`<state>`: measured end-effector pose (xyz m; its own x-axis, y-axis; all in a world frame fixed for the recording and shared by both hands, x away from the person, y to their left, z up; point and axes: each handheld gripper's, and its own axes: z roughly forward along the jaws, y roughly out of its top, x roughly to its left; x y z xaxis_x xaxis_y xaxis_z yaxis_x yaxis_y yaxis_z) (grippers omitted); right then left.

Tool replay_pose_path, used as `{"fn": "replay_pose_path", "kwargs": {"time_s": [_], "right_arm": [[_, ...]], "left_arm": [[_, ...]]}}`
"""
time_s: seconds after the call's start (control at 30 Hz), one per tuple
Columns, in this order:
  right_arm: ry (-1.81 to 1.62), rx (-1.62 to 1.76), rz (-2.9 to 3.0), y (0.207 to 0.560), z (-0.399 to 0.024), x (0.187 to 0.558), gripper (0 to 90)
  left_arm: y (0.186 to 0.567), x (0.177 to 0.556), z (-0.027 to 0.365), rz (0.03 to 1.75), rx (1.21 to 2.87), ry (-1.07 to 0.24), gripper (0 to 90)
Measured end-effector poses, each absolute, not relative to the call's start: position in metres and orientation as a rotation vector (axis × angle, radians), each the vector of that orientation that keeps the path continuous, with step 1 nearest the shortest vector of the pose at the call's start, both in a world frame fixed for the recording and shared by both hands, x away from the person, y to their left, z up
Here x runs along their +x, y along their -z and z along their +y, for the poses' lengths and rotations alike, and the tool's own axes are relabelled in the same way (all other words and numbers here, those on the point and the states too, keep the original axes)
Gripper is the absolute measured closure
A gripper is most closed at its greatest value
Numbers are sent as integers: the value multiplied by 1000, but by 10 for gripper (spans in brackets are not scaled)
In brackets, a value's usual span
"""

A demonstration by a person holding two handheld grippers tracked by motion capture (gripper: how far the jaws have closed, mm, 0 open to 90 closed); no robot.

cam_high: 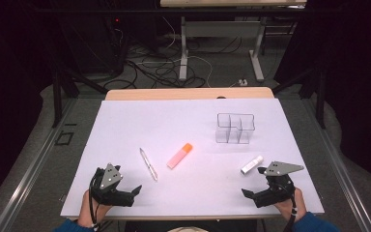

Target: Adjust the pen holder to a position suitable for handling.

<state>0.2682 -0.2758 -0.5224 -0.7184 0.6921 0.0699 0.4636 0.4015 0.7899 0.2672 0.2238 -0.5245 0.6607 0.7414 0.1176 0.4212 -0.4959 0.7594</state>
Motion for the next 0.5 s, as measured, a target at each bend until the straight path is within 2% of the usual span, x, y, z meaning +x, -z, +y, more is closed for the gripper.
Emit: {"fn": "replay_pose_path", "kwargs": {"time_s": [0.5], "right_arm": [[-1216, 1035, 2385, 522, -276, 276, 0]], "left_arm": [[525, 269, 222, 911, 2157, -575, 2]]}}
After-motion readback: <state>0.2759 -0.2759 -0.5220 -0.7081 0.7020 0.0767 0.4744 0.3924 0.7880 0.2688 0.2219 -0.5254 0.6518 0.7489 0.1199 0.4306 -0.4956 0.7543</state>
